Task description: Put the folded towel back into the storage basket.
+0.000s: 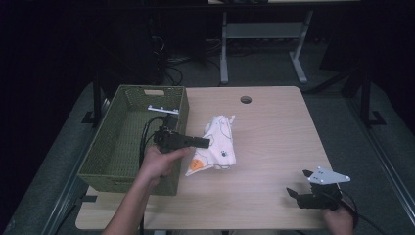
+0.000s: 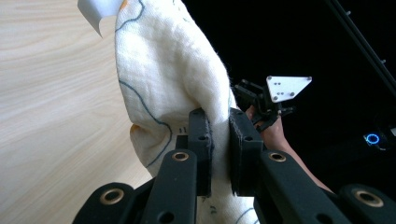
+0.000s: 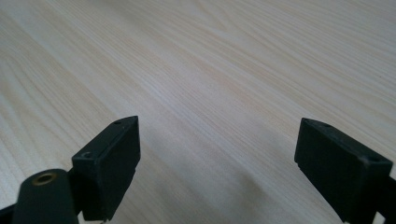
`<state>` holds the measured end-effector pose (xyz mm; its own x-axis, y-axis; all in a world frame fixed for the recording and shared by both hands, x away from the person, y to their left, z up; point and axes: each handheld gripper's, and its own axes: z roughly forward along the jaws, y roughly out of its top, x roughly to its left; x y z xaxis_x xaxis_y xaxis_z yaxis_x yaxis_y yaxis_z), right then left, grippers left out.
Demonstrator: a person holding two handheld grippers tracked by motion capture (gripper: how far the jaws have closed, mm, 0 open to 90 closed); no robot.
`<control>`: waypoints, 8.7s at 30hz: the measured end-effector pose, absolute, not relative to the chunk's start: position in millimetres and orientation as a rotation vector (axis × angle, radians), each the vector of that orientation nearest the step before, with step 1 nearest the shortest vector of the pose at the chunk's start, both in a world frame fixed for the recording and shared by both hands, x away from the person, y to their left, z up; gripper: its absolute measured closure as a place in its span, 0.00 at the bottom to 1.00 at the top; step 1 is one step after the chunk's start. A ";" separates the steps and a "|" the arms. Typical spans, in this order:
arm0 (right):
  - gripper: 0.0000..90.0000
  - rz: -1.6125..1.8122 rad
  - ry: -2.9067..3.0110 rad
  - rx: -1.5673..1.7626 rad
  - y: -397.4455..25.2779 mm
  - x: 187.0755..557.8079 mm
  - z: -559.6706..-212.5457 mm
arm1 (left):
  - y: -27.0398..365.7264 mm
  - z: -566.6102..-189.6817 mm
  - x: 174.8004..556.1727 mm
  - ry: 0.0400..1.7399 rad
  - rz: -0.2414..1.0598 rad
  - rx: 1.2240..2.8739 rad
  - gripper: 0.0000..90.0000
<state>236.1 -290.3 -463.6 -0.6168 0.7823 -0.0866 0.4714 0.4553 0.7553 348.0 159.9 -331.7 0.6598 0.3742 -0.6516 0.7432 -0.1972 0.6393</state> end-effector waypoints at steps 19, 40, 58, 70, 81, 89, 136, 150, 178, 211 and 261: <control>0.15 0.977 2.288 1.039 -287.9 235.8 -463.0 | 202.5 -308.5 344.6 0.940 -0.358 1.790 0.91; 0.15 0.973 2.273 1.064 -289.4 237.3 -464.9 | 249.4 -296.3 344.0 0.995 -0.296 1.755 0.92; 0.15 0.955 2.282 1.073 -288.1 241.5 -467.8 | 286.5 -295.1 340.6 1.053 -0.254 1.726 0.92; 0.15 0.958 2.280 1.084 -290.0 242.4 -467.8 | 309.5 -301.9 340.3 1.089 -0.224 1.728 0.92; 0.15 0.956 2.285 1.089 -292.7 243.4 -468.9 | 325.4 -311.7 343.7 1.137 -0.217 1.719 0.92; 0.15 0.951 2.290 1.093 -293.0 243.1 -469.1 | 332.0 -318.4 353.1 1.157 -0.202 1.752 0.91; 0.15 0.929 2.382 0.992 -285.2 240.9 -468.8 | 309.8 -366.6 404.2 1.237 -0.099 2.270 0.76; 0.15 0.940 2.406 0.955 -280.1 239.3 -468.0 | 268.1 -401.6 411.9 1.232 -0.220 2.443 0.71; 0.15 0.946 2.395 0.959 -283.6 238.9 -466.2 | 252.8 -409.0 406.0 1.146 -0.214 2.691 0.94; 0.15 0.978 2.388 0.981 -282.1 241.7 -467.9 | 301.4 -354.6 366.4 1.244 -0.026 2.047 0.52; 0.15 1.001 2.354 1.015 -289.6 241.1 -465.6 | 258.6 -334.7 327.7 1.005 -0.030 1.901 0.44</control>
